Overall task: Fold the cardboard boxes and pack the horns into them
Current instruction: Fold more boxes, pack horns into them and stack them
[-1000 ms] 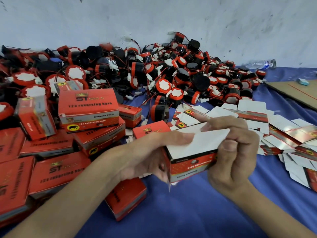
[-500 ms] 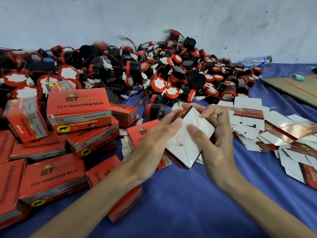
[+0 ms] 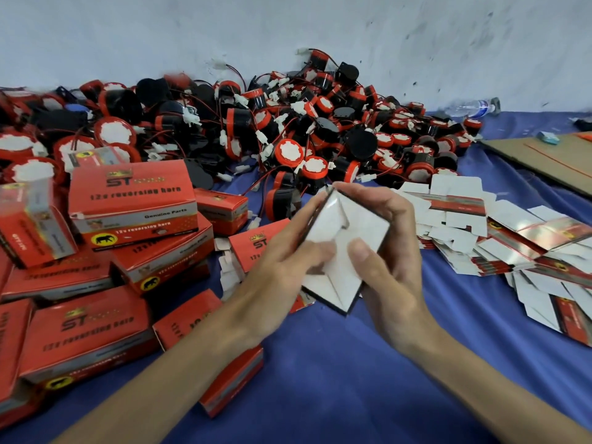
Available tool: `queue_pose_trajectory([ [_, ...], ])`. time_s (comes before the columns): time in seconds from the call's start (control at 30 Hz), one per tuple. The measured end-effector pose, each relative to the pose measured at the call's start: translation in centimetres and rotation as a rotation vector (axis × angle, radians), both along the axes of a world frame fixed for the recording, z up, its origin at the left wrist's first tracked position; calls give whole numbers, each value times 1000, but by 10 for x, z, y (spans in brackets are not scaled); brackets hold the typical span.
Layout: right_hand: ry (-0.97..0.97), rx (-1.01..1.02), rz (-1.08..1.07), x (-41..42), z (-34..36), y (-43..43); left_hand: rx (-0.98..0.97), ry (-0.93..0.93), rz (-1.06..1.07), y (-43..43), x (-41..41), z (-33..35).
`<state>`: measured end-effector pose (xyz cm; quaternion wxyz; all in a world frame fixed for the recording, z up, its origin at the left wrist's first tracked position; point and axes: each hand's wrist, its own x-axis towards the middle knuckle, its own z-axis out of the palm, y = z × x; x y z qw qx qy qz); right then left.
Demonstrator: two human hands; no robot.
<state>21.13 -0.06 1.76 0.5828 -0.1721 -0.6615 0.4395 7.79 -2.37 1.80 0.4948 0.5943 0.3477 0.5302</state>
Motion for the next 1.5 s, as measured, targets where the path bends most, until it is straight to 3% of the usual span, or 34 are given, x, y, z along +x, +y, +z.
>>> queue_pose_trajectory([
  [0.17, -13, -276, -161, -4, -1, -4, 23, -76, 196, -1, 2, 5],
  [0.3, 204, -579, 189, 2, 9, 2, 22, 117, 251, -5, 8, 9],
  [0.6, 74, -537, 365, 14, 11, 7, -143, 244, 154, 4, -2, -3],
  [0.7, -158, -223, 105, 17, 20, 9, 13, 356, 249, 2, -6, 7],
  [0.8, -723, 418, -374, 24, 24, 8, 49, 294, 209, 0, -10, 12],
  [0.83, -874, 557, -367, 24, 23, 7, 28, 323, 155, 0, -10, 13],
  [0.9, -1062, 618, -180, 28, 20, 8, 28, 433, 117, -2, -8, 9],
  [0.97, -1144, 449, 148, 40, 32, 17, 3, 537, 147, -4, -8, 3],
  [1.03, -1028, 112, 421, 52, 54, 35, -12, 650, 187, -3, -12, -2],
  [1.07, -891, 8, 402, 56, 66, 48, -43, 691, 207, -3, -15, -3],
  [1.13, -666, -8, 156, 50, 80, 80, -122, 750, 237, 0, -24, -2],
  [1.17, -641, -3, 10, 38, 82, 95, -140, 787, 249, 1, -29, -2],
  [1.23, -848, -37, -169, 3, 73, 121, -158, 855, 261, 3, -39, 0],
  [1.3, -1207, -117, -163, -37, 55, 127, -151, 886, 269, 3, -45, 0],
  [1.37, -1323, -175, -134, -64, 37, 117, -80, 891, 283, 3, -49, -3],
  [1.5, -930, -229, -263, -65, 16, 111, -33, 843, 282, 0, -54, -6],
])
